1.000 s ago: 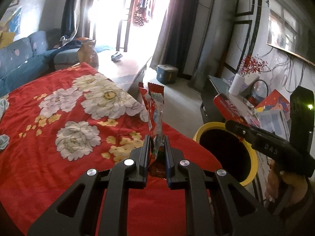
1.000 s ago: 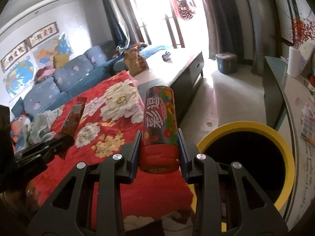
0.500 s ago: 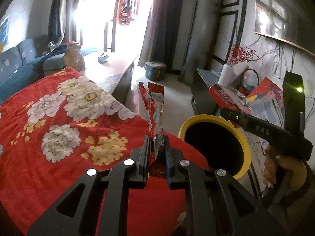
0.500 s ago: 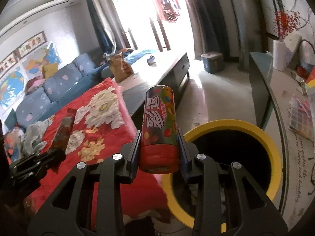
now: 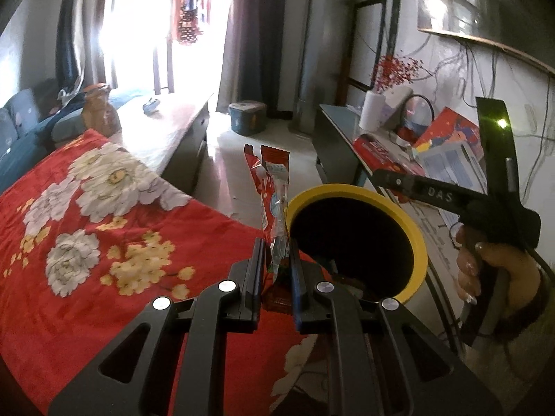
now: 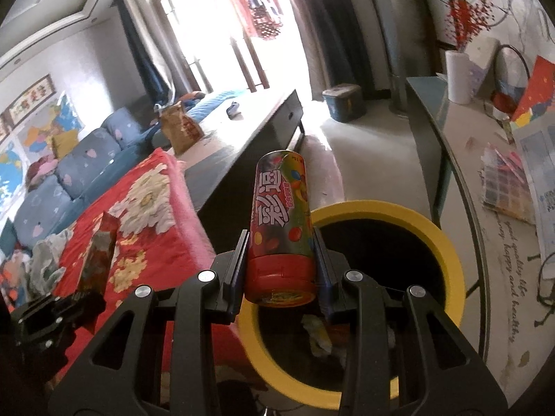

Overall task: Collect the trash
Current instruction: 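Carry the wrapper and red can over the yellow-rimmed bin with both tools, then open both tools to drop the wrapper and can into the bin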

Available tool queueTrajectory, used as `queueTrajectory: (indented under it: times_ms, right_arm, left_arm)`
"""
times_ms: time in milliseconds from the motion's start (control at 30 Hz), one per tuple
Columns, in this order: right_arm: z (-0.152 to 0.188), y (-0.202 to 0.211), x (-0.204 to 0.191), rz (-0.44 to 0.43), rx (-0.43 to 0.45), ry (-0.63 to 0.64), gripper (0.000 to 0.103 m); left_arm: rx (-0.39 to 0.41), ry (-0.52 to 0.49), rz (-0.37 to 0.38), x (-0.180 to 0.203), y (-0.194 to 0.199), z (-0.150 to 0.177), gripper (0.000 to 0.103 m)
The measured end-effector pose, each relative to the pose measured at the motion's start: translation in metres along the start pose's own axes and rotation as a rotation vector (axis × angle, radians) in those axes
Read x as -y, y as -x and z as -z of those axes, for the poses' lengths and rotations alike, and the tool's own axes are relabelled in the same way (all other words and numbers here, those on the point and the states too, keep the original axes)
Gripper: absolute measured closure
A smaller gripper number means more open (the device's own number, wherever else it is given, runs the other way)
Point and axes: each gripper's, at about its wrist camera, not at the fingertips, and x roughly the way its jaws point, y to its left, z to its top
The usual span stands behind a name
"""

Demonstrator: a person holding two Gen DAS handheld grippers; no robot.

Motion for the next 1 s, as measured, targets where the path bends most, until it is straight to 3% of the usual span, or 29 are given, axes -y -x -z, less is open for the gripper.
queueTrajectory:
  times_ms: [500,1000]
  right_arm:
    - [0.008,0.0,0.05,0.057,-0.034,-0.101,0.076]
    - [0.02,-0.01,0.076,0.087,-0.092,-0.165,0.076]
  left_arm:
    - [-0.059,-0.11,0.085,0.051,-0.035,0.004,0.09]
    - [-0.149,-0.179,0.107,0.076,-0.083,0.016,0.09]
